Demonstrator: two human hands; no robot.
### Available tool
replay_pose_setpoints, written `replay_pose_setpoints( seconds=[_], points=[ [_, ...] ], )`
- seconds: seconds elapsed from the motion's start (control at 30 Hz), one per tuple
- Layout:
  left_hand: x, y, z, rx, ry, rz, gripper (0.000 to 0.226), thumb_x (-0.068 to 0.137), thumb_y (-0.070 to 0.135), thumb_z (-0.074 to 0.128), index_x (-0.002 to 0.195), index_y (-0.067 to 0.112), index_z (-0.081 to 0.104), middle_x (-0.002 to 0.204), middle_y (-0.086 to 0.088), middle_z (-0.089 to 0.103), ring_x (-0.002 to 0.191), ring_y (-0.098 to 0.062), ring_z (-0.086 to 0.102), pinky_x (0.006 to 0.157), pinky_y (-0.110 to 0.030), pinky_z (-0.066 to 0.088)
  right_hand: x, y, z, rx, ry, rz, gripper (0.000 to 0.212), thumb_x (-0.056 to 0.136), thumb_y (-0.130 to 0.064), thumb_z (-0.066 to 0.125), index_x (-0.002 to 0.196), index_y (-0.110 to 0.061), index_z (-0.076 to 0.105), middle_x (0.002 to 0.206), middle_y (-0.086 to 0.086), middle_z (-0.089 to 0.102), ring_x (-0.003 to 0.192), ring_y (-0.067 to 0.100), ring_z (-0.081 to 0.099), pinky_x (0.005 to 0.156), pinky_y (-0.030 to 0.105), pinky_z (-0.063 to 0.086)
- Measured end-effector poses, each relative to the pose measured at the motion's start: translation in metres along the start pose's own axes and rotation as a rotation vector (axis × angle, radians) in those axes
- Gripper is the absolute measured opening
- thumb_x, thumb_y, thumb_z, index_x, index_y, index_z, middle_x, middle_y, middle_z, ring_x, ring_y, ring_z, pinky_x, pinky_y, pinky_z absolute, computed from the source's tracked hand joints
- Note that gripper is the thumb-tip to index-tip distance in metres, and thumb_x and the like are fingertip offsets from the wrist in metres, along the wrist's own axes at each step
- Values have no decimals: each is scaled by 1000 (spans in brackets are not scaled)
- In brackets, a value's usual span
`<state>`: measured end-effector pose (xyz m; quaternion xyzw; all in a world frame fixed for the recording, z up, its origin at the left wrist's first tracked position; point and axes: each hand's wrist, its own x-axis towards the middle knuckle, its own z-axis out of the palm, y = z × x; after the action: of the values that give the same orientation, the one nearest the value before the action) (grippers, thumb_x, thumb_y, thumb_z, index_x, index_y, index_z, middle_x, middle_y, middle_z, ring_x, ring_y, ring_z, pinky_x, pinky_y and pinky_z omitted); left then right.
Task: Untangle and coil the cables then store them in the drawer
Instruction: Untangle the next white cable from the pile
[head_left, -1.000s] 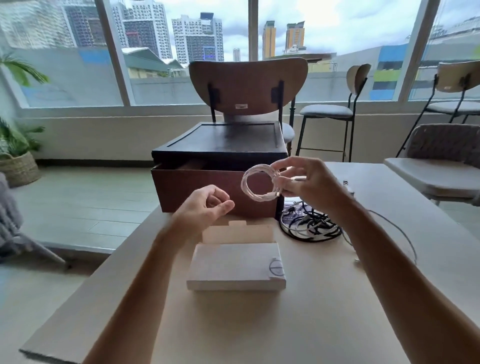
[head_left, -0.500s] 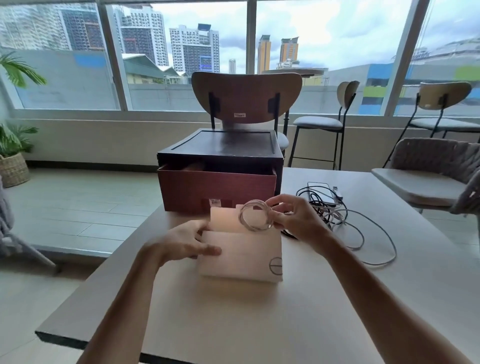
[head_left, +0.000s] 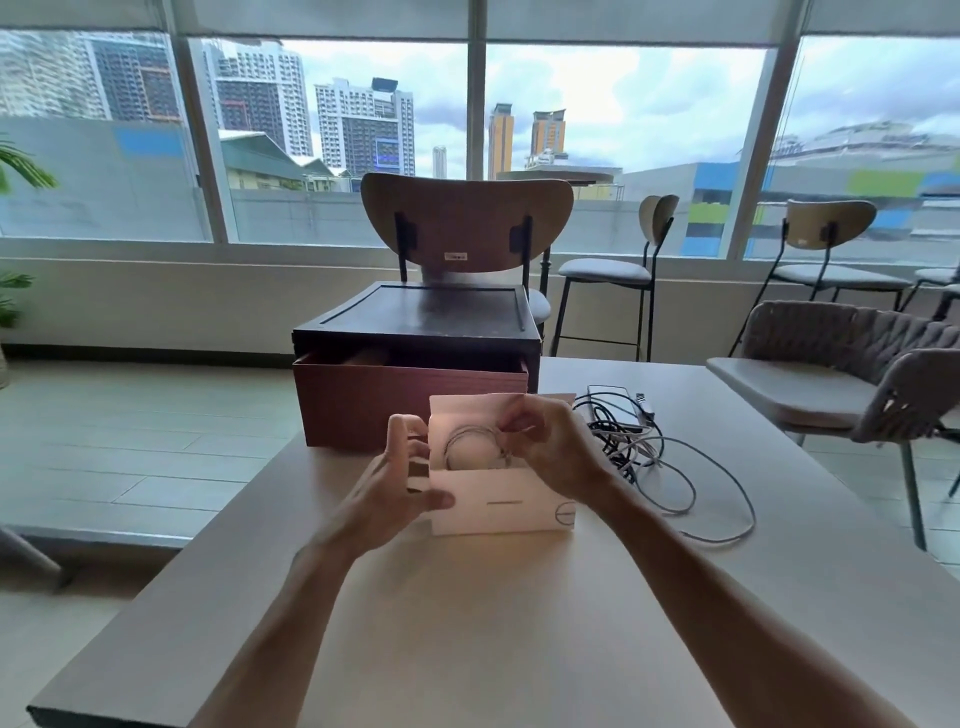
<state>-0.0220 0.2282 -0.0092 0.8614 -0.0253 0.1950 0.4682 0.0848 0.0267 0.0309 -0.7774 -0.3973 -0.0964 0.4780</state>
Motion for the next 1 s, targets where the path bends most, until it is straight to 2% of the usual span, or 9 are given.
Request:
replay_pose_setpoints(
  seconds=[0.2,0.33,0.57,0.63,0.67,0.73,0.77,0.9,1.0],
  points=[
    [6,-4,1,23,1,-1,69,81,9,81,115,29,25,113,2,62,99,-4,65,81,-33,61,-2,-2,23,-169,-43,-45,10,84,-11,72,87,-18,79,78,-12,70,69,-3,60,67,6,40],
    [9,-10,-2,24,33,-6,66,83,6,78,111,34,26,112,2,62,100,-14,66,82,-36,61,-6,-8,25,-155,-9,-62,15,92,-10,64,99,-13,77,90,-8,72,80,1,64,71,-1,38],
    [11,-22,-6,-69,87,-49,59,87,2,73,113,26,27,117,-4,63,103,-19,67,84,-33,60,-11,2,15,-149,268,-51,18,92,-3,61,100,-11,75,98,-1,74,86,4,65,77,-1,41],
    [11,-23,-5,-62,92,-34,58,87,2,73,112,30,28,115,0,65,103,-19,67,84,-32,60,-10,9,15,-171,224,-29,17,93,-6,60,102,-12,73,96,-3,75,84,2,66,80,8,49],
    [11,-24,-4,-56,95,-28,59,87,2,73,111,32,28,115,1,65,103,-19,67,84,-31,60,-11,12,17,-185,169,-20,17,94,-10,60,105,-15,72,95,-7,75,85,2,67,85,20,54],
    [11,-25,-4,-38,108,-20,60,87,3,73,110,36,29,114,4,65,103,-18,67,84,-31,59,-14,14,23,-213,91,-12,17,93,-19,59,107,-21,69,96,-13,74,91,4,68,91,41,53],
    [11,-25,-4,-28,113,-18,59,88,3,72,111,36,29,113,5,65,103,-17,66,85,-32,59,-16,13,25,-218,93,-20,18,93,-21,58,107,-22,69,98,-12,74,94,7,69,92,43,52],
    [11,-30,-9,1,149,-15,56,89,0,70,116,27,29,115,4,62,106,-9,63,89,-29,54,-17,13,29,-145,293,-33,16,90,-6,61,98,-13,73,97,-2,75,86,9,68,82,29,55],
    [10,-31,-12,14,189,-22,57,90,-3,67,114,31,29,114,8,61,103,1,61,88,-22,50,-17,19,24,-108,414,21,16,88,-2,60,91,-14,70,89,-4,71,78,-4,62,68,9,45]
  ],
)
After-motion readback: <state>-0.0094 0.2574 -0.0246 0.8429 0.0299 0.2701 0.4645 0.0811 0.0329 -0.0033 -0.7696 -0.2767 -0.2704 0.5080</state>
